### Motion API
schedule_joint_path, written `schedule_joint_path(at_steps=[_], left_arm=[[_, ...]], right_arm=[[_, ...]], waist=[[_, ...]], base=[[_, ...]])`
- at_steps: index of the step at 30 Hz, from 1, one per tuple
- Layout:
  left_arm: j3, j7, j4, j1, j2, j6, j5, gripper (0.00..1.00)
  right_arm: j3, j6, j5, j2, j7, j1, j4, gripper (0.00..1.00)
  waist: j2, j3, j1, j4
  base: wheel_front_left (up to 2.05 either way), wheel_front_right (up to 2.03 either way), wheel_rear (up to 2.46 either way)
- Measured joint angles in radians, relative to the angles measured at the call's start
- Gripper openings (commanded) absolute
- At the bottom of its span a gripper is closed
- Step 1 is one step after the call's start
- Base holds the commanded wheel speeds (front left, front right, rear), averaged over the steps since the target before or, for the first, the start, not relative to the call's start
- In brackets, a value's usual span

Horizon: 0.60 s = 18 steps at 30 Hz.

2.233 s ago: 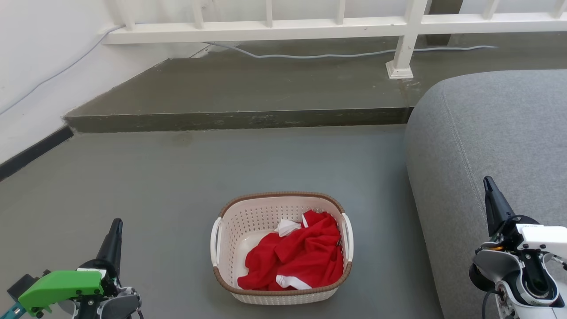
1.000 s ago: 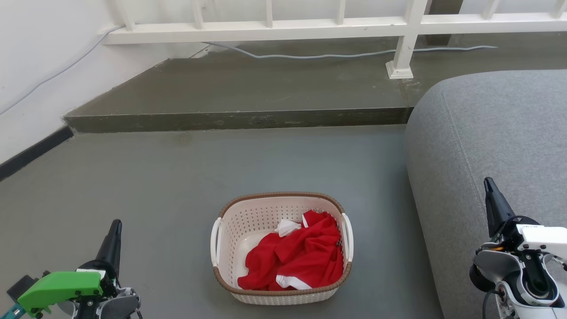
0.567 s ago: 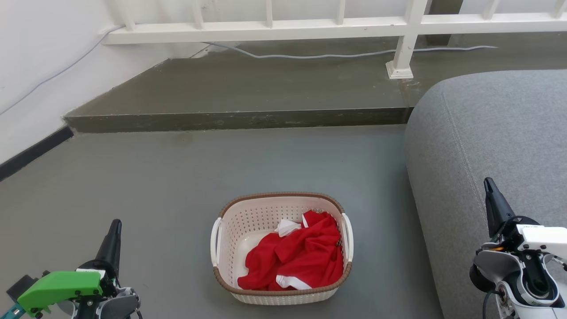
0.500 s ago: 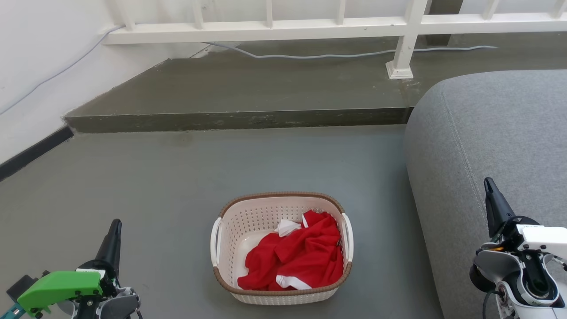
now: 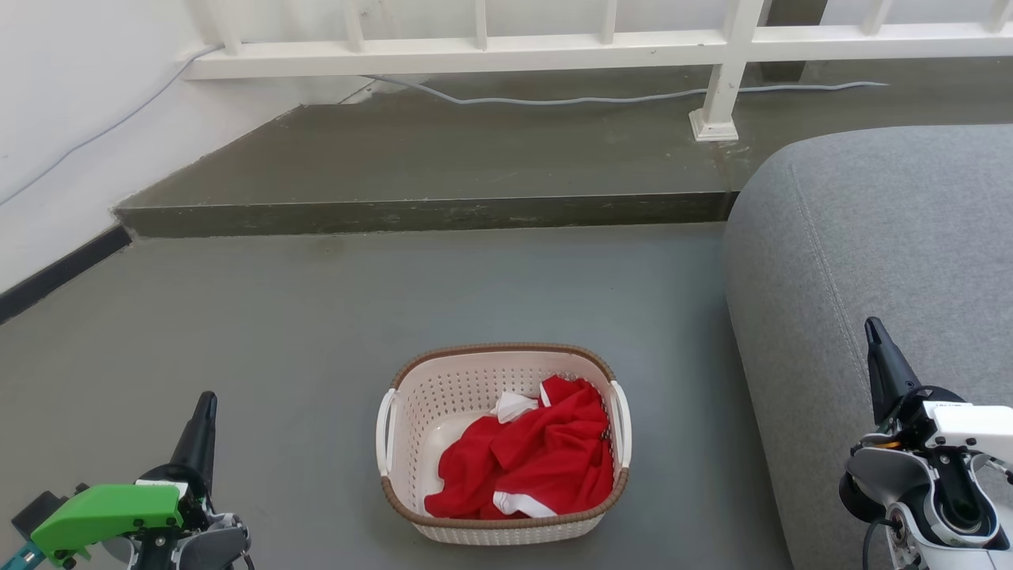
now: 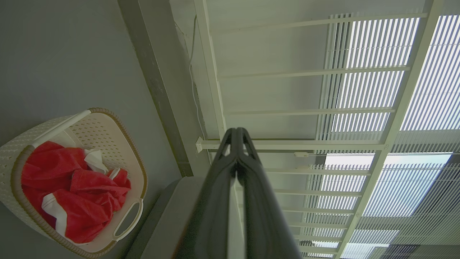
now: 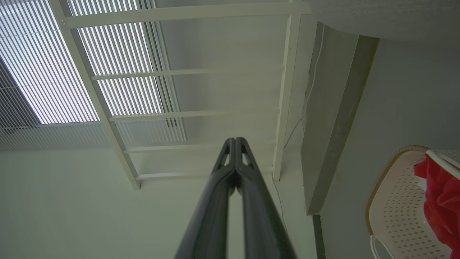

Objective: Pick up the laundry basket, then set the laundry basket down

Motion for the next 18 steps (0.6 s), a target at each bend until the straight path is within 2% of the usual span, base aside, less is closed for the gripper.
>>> schedule_joint_path(at_steps=[18], left_arm=[[0.002,0.003,0.0,0.0,0.0,0.0,0.0,0.0]], right_arm=[[-0.004,0.003,0.0,0.002,0.0,0.0,0.002,0.0]], waist=[[0.0,0.0,0.0,0.0]], base=[[0.0,0.0,0.0]])
